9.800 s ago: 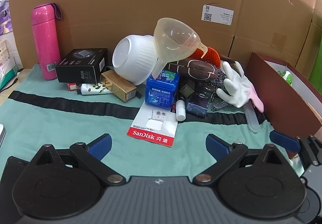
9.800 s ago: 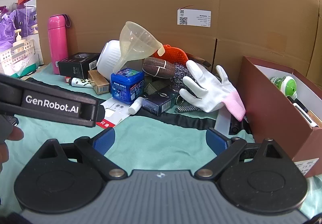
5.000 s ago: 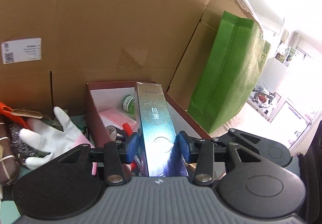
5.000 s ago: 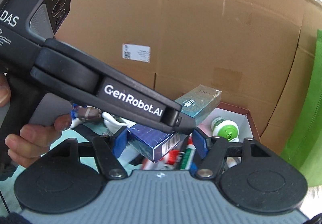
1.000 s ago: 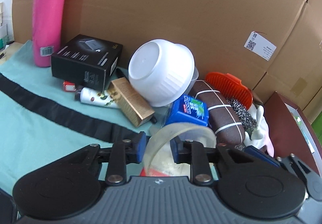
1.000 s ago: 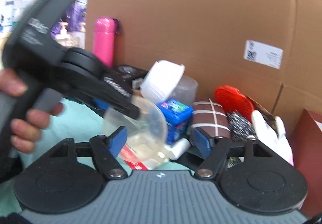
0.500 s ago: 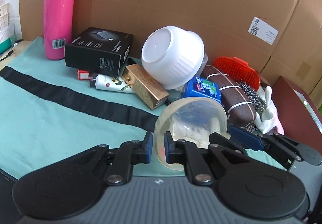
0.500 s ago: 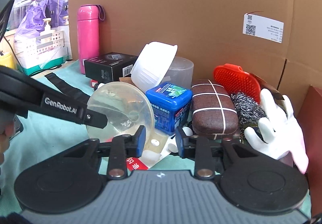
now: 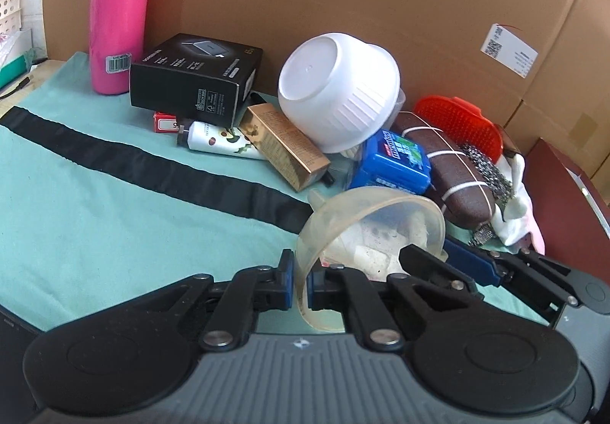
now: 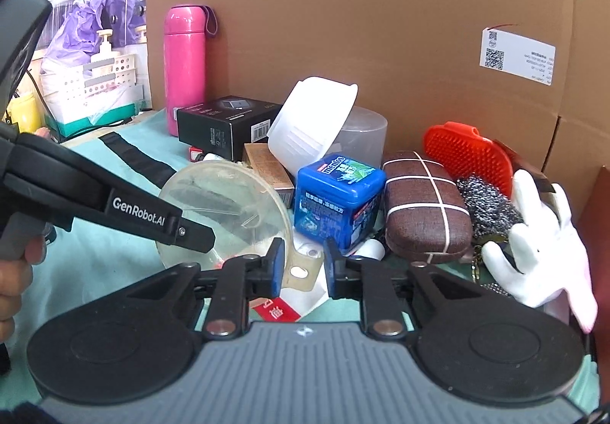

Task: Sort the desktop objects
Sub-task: 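Close the left gripper on the clear funnel rim and lift it, then carry the funnel with the left gripper into the brown box and release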

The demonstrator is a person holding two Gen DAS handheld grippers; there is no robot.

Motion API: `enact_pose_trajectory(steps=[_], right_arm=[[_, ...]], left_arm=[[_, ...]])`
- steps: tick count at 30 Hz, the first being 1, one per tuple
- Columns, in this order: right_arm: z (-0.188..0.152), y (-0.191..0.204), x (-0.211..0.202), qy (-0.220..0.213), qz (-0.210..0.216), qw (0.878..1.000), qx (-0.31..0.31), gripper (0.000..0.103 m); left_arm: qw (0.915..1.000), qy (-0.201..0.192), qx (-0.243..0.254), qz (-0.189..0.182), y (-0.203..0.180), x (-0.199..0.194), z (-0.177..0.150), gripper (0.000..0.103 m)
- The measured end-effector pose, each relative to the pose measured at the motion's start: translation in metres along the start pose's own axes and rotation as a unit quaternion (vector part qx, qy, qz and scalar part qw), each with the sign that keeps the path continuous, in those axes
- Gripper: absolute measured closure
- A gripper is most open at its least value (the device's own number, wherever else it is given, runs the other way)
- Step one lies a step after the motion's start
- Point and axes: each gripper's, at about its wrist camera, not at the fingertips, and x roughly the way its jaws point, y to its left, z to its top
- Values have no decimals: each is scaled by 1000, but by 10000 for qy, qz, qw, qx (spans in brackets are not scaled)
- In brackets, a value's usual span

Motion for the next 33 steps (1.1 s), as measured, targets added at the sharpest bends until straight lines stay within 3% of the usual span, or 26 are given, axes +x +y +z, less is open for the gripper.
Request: enact_pose_trajectory(steps=[8,15,24,33], right_arm=[[3,-6,-33,-225,-157,9996,86,83],[9,-26,-82,-704,-662,9951,215,83],[7,-92,-145,-1111,-1530,9806,521,84],[4,-172,-175,-1027,-2142,9663,990,84]], left_arm=[[9992,-264,264,-156,-22,-26,-2,99],[9937,-592,749,-584,-69,-50,7,99],[9771,-719,1491,-1336,-165,-49,17,99],[9626,-440,1815,-1961,-255,-12,35,99]])
